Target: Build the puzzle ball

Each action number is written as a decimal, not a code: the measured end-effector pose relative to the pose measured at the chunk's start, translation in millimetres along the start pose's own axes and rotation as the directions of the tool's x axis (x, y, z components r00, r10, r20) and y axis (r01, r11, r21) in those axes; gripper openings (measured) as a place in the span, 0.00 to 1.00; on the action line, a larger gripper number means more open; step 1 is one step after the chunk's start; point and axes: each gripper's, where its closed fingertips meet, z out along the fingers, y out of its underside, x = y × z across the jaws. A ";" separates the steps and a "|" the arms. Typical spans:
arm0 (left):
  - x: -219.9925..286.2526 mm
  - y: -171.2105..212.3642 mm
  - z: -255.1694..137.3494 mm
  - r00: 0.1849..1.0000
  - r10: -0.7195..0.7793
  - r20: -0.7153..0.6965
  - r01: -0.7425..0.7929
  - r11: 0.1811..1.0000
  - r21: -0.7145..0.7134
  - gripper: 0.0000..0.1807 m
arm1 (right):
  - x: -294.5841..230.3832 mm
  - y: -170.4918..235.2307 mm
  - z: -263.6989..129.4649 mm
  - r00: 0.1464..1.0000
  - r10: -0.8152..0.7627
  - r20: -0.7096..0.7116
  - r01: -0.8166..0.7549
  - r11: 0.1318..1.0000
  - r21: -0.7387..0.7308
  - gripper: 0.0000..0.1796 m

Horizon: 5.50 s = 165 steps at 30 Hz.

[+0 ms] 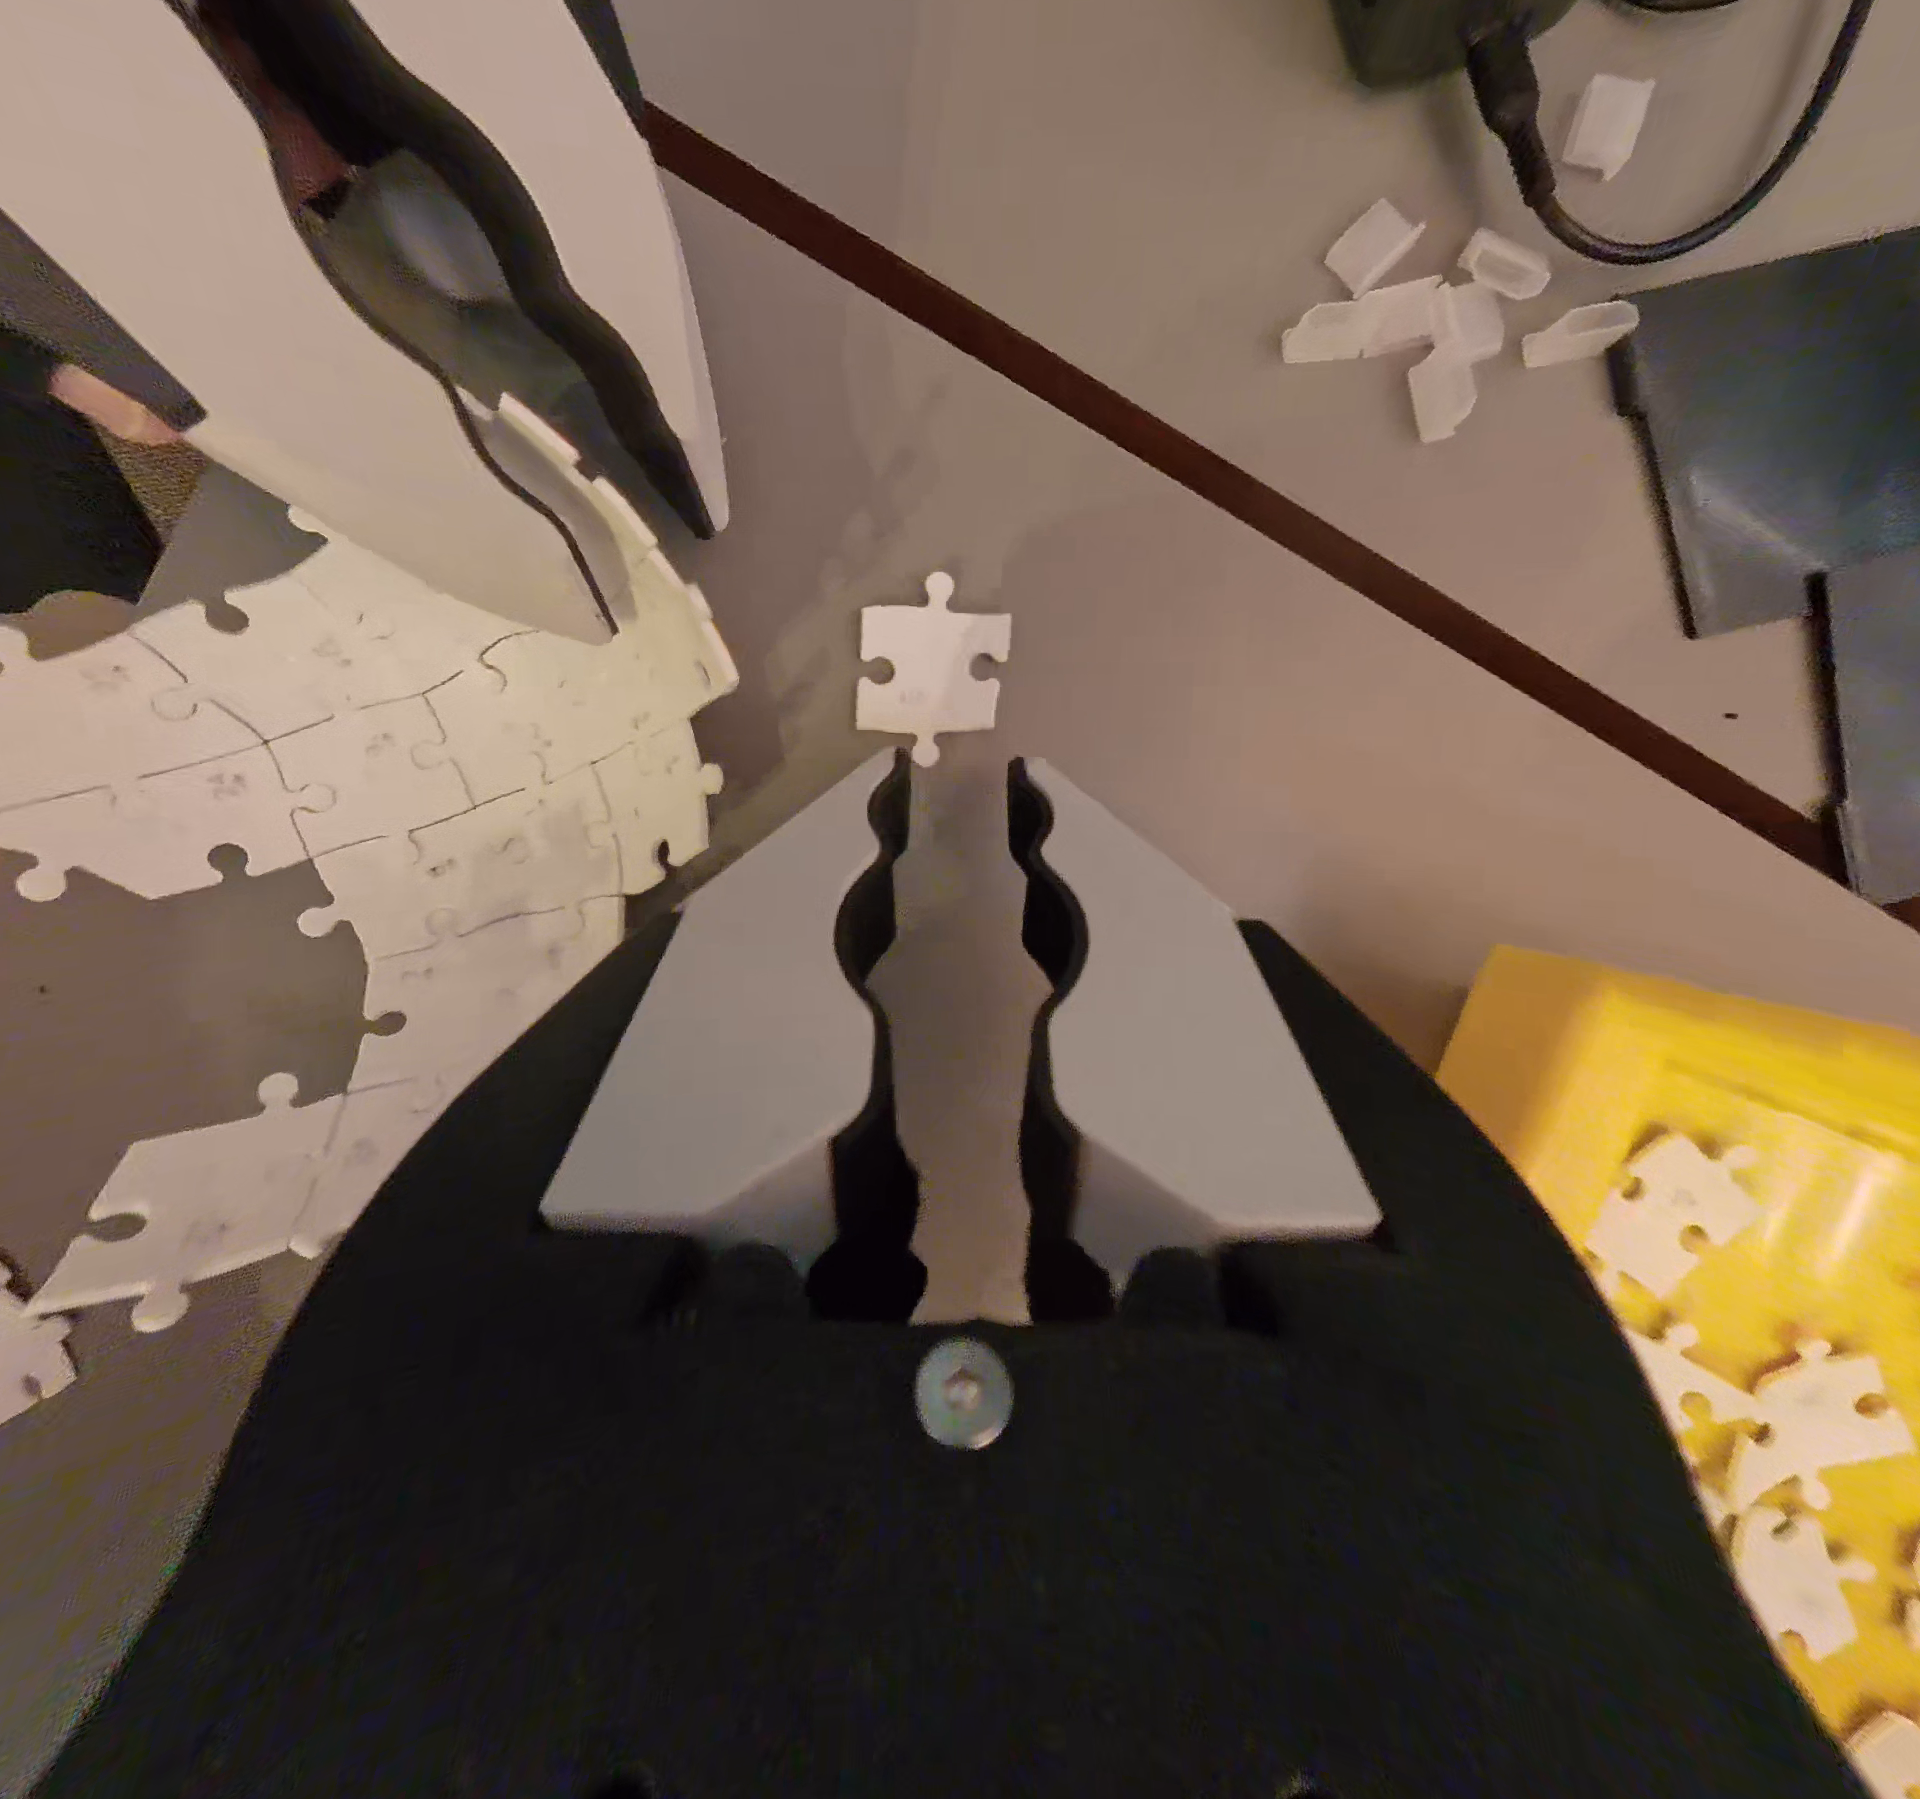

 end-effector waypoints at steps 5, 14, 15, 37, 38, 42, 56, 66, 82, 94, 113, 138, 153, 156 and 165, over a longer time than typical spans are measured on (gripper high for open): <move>-0.7 1.4 1.9 1.000 -0.002 -0.004 0.002 1.000 -0.002 0.14 | -9.7 4.1 12.8 1.000 -0.008 0.009 0.008 0.999 -0.036 0.09; -3.2 3.4 2.2 1.000 -0.013 -0.011 0.013 1.000 0.003 0.14 | -9.6 -2.2 17.8 0.999 0.013 -0.040 -0.014 0.999 -0.029 0.02; -3.5 2.9 1.4 1.000 -0.014 -0.010 0.014 1.000 0.008 0.13 | -9.6 -1.8 17.5 0.999 0.009 -0.040 -0.010 0.999 -0.034 0.01; 9.6 -14.8 -2.7 0.983 0.180 -0.047 -0.185 0.976 -0.117 0.28 | -33.4 14.7 -39.5 0.976 -0.156 -0.151 0.161 0.987 0.023 0.01; 10.6 -14.9 -2.0 0.981 0.186 -0.059 -0.192 0.972 -0.132 0.26 | -35.3 13.7 -40.4 0.972 -0.175 -0.157 0.181 0.983 0.024 0.01; 13.7 -14.5 2.0 0.976 0.184 -0.112 -0.202 0.964 -0.171 0.21 | -39.0 10.0 -38.9 0.952 -0.246 -0.184 0.253 0.967 0.016 0.01; 18.0 -12.5 13.3 0.965 0.172 -0.196 -0.217 0.946 -0.240 0.10 | -38.7 9.8 -27.3 0.921 -0.329 -0.211 0.330 0.944 -0.030 0.01; 18.1 -12.8 15.0 0.965 0.153 -0.212 -0.205 0.945 -0.254 0.05 | -36.1 10.6 -25.0 0.904 -0.349 -0.246 0.350 0.936 -0.042 0.01; 16.4 -9.4 16.8 0.965 0.143 -0.222 -0.198 0.947 -0.253 0.02 | -37.7 9.2 -24.3 0.940 -0.274 -0.204 0.285 0.958 0.029 0.02; 16.3 -9.8 16.8 0.961 0.165 -0.222 -0.220 0.942 -0.254 0.02 | -38.1 7.0 -25.1 1.000 -0.024 0.006 0.024 0.992 0.121 0.13; 14.8 -9.1 19.1 0.955 0.179 -0.235 -0.240 0.935 -0.262 0.02 | -37.3 0.2 -13.3 0.979 0.087 0.182 -0.127 0.966 0.224 0.04; 15.5 -8.7 20.0 0.949 0.169 -0.265 -0.242 0.931 -0.273 0.02 | -39.6 8.7 -7.8 0.932 0.182 0.313 -0.238 0.960 0.149 0.08; 13.9 -7.4 20.8 0.949 0.159 -0.272 -0.238 0.927 -0.288 0.04 | -47.5 11.4 -0.9 0.887 0.195 0.420 -0.260 0.960 0.103 0.02; 14.3 -1.9 21.8 0.949 0.153 -0.275 -0.239 0.918 -0.316 0.07 | -46.8 10.0 -1.8 0.876 0.205 0.436 -0.278 0.954 0.112 0.01; 13.5 -0.1 22.7 0.947 0.149 -0.284 -0.243 0.911 -0.333 0.02 | -47.4 7.2 -3.5 0.862 0.205 0.464 -0.283 0.953 0.104 0.02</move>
